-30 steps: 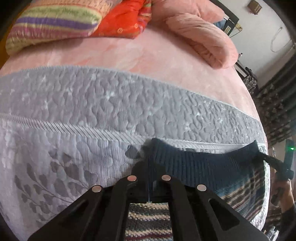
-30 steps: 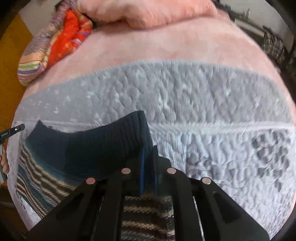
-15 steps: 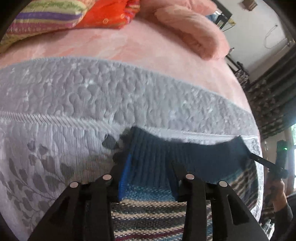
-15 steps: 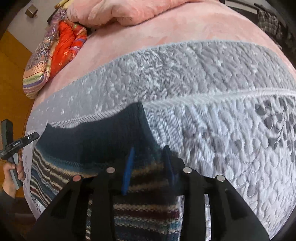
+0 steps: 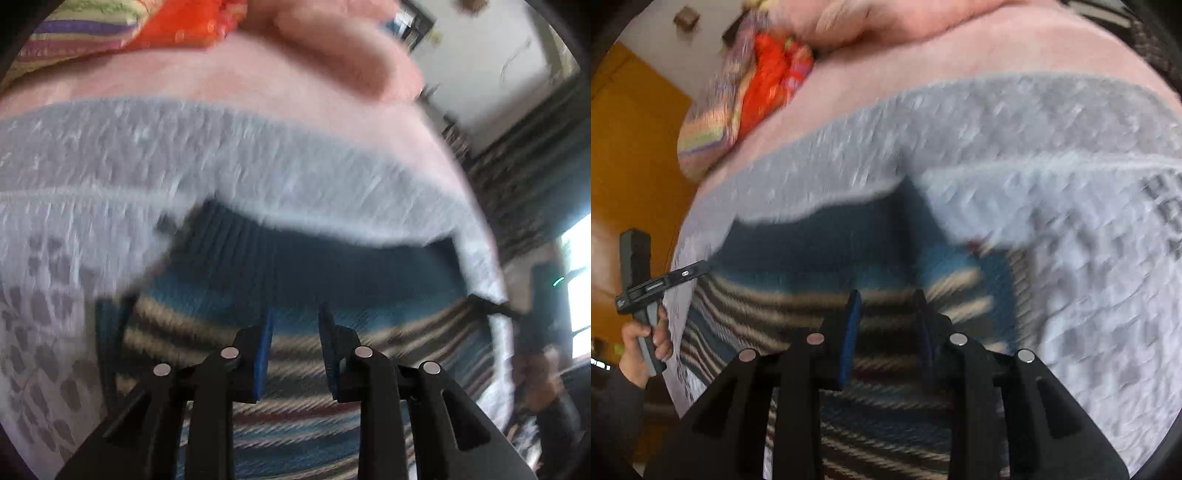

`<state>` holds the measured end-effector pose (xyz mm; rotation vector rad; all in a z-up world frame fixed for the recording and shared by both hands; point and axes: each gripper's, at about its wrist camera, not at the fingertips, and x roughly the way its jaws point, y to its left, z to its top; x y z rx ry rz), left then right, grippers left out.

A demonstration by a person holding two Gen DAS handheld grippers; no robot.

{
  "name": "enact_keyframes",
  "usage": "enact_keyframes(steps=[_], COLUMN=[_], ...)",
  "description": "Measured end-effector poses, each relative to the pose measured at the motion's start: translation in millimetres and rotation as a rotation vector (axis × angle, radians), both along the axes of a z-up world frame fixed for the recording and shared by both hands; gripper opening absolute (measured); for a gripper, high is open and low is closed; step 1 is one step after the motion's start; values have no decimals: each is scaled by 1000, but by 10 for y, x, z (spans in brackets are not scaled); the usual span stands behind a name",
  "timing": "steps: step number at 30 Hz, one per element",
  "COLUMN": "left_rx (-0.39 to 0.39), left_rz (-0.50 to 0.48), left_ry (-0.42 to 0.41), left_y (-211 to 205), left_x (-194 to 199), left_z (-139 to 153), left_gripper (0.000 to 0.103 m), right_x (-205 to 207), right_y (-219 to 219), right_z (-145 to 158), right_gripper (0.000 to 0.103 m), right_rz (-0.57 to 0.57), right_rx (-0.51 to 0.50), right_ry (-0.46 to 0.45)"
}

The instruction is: Fold small clothes

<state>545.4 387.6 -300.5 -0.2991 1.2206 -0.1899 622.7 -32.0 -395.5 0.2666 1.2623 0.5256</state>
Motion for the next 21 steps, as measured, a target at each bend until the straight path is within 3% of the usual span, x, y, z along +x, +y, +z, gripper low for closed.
enact_keyframes(steps=[2, 6, 9, 12, 13, 15, 18, 21], left_rx=[27, 15, -84, -157, -155, -70, -83, -166], left_rz=[49, 62, -10, -59, -61, -44, -8, -8], left_ry=[41, 11, -61, -53, -35, 20, 20, -28], left_y=[109, 107, 20, -46, -37, -33, 73, 73], left_x=[-26, -86, -333, -637, -722, -823, -875, -1010], left_z=[-210, -56, 252, 250, 175, -49, -110, 171], left_gripper=[17, 22, 22, 23, 23, 20, 15, 31], right_x=[23, 25, -184, -485, -566, -689, -711, -872], right_y=[88, 78, 79, 168, 249, 442, 498, 432], right_z=[-162, -3, 322, 335, 281, 101, 36, 329], right_gripper=[25, 28, 28, 28, 28, 28, 22, 27], right_rz=[-10, -62, -55, -7, 17, 52, 18, -12], right_rx=[-48, -33, 64, 121, 121, 68, 40, 127], right_ry=[22, 12, -12, 23, 42, 65, 58, 44])
